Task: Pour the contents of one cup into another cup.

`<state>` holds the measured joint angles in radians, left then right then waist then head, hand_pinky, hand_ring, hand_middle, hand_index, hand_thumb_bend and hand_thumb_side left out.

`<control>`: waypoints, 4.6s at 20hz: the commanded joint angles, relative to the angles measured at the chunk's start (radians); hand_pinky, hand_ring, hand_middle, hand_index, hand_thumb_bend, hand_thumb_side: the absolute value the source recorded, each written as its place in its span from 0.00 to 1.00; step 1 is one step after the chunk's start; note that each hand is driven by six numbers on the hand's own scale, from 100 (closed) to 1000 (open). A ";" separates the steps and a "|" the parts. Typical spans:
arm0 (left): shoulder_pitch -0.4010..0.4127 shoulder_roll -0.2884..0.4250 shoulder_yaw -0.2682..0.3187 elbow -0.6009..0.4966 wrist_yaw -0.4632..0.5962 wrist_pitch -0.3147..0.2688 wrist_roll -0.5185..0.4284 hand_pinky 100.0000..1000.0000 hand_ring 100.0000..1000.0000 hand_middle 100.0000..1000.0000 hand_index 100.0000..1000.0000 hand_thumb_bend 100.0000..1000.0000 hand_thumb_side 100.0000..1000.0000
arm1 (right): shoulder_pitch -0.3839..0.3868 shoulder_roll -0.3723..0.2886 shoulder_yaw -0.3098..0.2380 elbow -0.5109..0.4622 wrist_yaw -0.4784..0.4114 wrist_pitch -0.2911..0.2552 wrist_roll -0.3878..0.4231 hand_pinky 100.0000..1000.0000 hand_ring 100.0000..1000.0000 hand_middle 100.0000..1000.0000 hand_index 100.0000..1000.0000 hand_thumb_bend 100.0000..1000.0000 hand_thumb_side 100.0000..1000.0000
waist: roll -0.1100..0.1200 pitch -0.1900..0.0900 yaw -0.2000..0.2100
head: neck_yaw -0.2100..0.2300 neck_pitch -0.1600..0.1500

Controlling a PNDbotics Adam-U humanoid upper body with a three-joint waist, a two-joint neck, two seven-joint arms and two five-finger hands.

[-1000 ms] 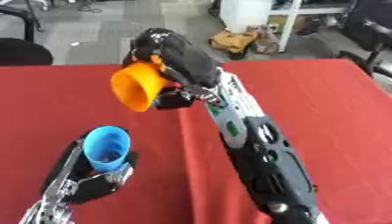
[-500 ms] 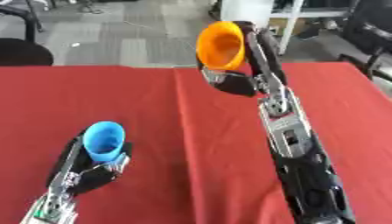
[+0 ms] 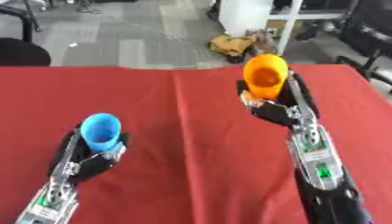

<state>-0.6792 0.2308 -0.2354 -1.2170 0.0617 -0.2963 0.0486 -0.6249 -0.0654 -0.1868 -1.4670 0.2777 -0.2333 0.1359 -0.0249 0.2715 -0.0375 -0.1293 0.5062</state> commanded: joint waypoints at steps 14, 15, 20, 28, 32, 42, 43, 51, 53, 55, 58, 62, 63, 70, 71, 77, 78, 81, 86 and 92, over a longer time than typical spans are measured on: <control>0.083 0.046 0.016 -0.394 0.111 0.057 -0.092 0.60 0.65 0.66 0.75 0.68 0.23 | 0.008 0.010 0.023 0.133 -0.018 -0.016 0.063 0.71 0.46 0.10 0.51 0.10 0.00 | 0.026 -0.023 0.008 | -0.013 -0.016; 0.091 0.048 0.017 -0.423 0.123 0.072 -0.089 0.60 0.65 0.66 0.75 0.66 0.24 | 0.008 0.012 0.025 0.140 -0.019 -0.020 0.069 0.71 0.48 0.12 0.52 0.11 0.00 | 0.028 -0.023 0.009 | -0.015 -0.016; 0.125 0.055 0.024 -0.526 0.156 0.118 -0.083 0.60 0.64 0.65 0.75 0.61 0.26 | 0.010 0.018 0.035 0.163 -0.032 -0.042 0.108 0.75 0.60 0.18 0.57 0.20 0.00 | 0.036 -0.025 0.012 | -0.019 -0.014; 0.169 0.052 0.028 -0.566 0.154 0.126 -0.090 0.60 0.63 0.64 0.74 0.56 0.28 | 0.010 0.020 0.045 0.171 -0.036 -0.075 0.141 0.93 0.87 0.46 0.81 0.57 0.23 | 0.045 -0.025 0.016 | -0.029 -0.014; 0.206 0.047 0.028 -0.584 0.141 0.125 -0.099 0.60 0.63 0.64 0.74 0.56 0.28 | 0.011 0.015 0.045 0.183 -0.014 -0.127 0.191 1.00 0.98 0.62 0.94 0.66 0.19 | 0.046 -0.025 0.017 | -0.029 -0.013; 0.225 0.038 0.030 -0.584 0.130 0.122 -0.111 0.60 0.63 0.64 0.74 0.55 0.29 | 0.013 0.002 0.008 0.147 0.032 -0.161 0.160 1.00 0.97 0.61 0.94 0.66 0.19 | 0.041 -0.027 0.018 | -0.027 -0.017; 0.227 0.038 0.031 -0.584 0.129 0.122 -0.112 0.60 0.63 0.64 0.74 0.55 0.29 | 0.012 -0.001 0.003 0.136 0.031 -0.161 0.156 1.00 0.97 0.61 0.94 0.66 0.19 | 0.041 -0.027 0.018 | -0.026 -0.017; 0.244 0.041 0.047 -0.594 0.111 0.112 -0.116 0.61 0.64 0.65 0.74 0.54 0.28 | 0.017 -0.032 -0.056 0.050 0.026 -0.138 0.104 1.00 0.95 0.60 0.93 0.66 0.19 | 0.040 -0.028 0.016 | -0.022 -0.019; 0.252 0.044 0.054 -0.598 0.108 0.111 -0.112 0.61 0.64 0.65 0.74 0.54 0.29 | 0.020 -0.040 -0.077 0.025 0.015 -0.128 0.079 1.00 0.94 0.59 0.92 0.65 0.18 | 0.040 -0.027 0.015 | -0.021 -0.019; 0.262 0.045 0.064 -0.606 0.106 0.108 -0.105 0.61 0.64 0.65 0.74 0.53 0.30 | 0.022 -0.047 -0.099 0.000 -0.005 -0.113 0.048 0.99 0.92 0.58 0.91 0.65 0.18 | 0.039 -0.027 0.014 | -0.020 -0.019; 0.276 0.044 0.084 -0.615 0.105 0.106 -0.086 0.60 0.64 0.65 0.74 0.53 0.30 | 0.023 -0.053 -0.126 -0.033 -0.046 -0.082 0.002 0.96 0.89 0.54 0.88 0.62 0.20 | 0.038 -0.028 0.013 | -0.021 -0.020; 0.294 0.031 0.127 -0.617 0.110 0.111 -0.041 0.59 0.63 0.63 0.71 0.50 0.31 | 0.023 -0.054 -0.152 -0.060 -0.101 -0.032 -0.059 0.92 0.87 0.51 0.85 0.42 0.29 | 0.039 -0.027 0.013 | -0.020 -0.022; 0.299 0.024 0.141 -0.612 0.112 0.117 -0.027 0.59 0.63 0.63 0.71 0.49 0.32 | 0.024 -0.054 -0.157 -0.064 -0.113 -0.018 -0.074 0.92 0.86 0.51 0.84 0.39 0.29 | 0.039 -0.027 0.014 | -0.021 -0.023; 0.339 -0.004 0.194 -0.608 0.091 0.134 0.080 0.58 0.62 0.63 0.70 0.35 0.36 | 0.035 -0.054 -0.160 -0.082 -0.168 0.046 -0.166 0.87 0.83 0.49 0.82 0.26 0.22 | 0.043 -0.025 0.017 | -0.022 -0.025; 0.344 -0.006 0.200 -0.608 0.084 0.137 0.090 0.58 0.62 0.63 0.70 0.34 0.35 | 0.037 -0.055 -0.161 -0.083 -0.174 0.052 -0.172 0.87 0.83 0.48 0.81 0.25 0.21 | 0.043 -0.025 0.017 | -0.022 -0.024; 0.368 -0.019 0.215 -0.606 0.067 0.148 0.106 0.58 0.62 0.63 0.70 0.33 0.35 | 0.045 -0.056 -0.162 -0.090 -0.191 0.070 -0.188 0.85 0.80 0.47 0.81 0.23 0.20 | 0.044 -0.025 0.017 | -0.022 -0.023; 0.369 -0.022 0.216 -0.604 0.065 0.149 0.106 0.58 0.62 0.63 0.70 0.33 0.35 | 0.046 -0.055 -0.162 -0.091 -0.194 0.071 -0.188 0.84 0.80 0.47 0.81 0.23 0.20 | 0.044 -0.025 0.018 | -0.022 -0.022; 0.372 -0.027 0.216 -0.602 0.061 0.149 0.104 0.58 0.62 0.63 0.70 0.33 0.35 | 0.048 -0.055 -0.160 -0.094 -0.197 0.072 -0.185 0.84 0.80 0.47 0.80 0.23 0.20 | 0.043 -0.025 0.018 | -0.020 -0.022; 0.376 -0.032 0.213 -0.595 0.059 0.150 0.091 0.58 0.62 0.63 0.70 0.34 0.36 | 0.050 -0.055 -0.158 -0.093 -0.202 0.073 -0.181 0.84 0.80 0.47 0.81 0.22 0.20 | 0.044 -0.024 0.016 | -0.018 -0.023; 0.380 -0.036 0.209 -0.590 0.056 0.152 0.071 0.58 0.62 0.62 0.70 0.31 0.36 | 0.055 -0.052 -0.155 -0.092 -0.204 0.072 -0.172 0.84 0.79 0.46 0.81 0.22 0.20 | 0.046 -0.024 0.016 | -0.015 -0.021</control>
<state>-0.2950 0.1920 -0.0267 -1.7954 0.1250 -0.1431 0.1256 -0.5618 -0.1008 -0.3438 -1.5363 0.0803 -0.1594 -0.0406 0.0205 0.2646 -0.0204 -0.1475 0.4903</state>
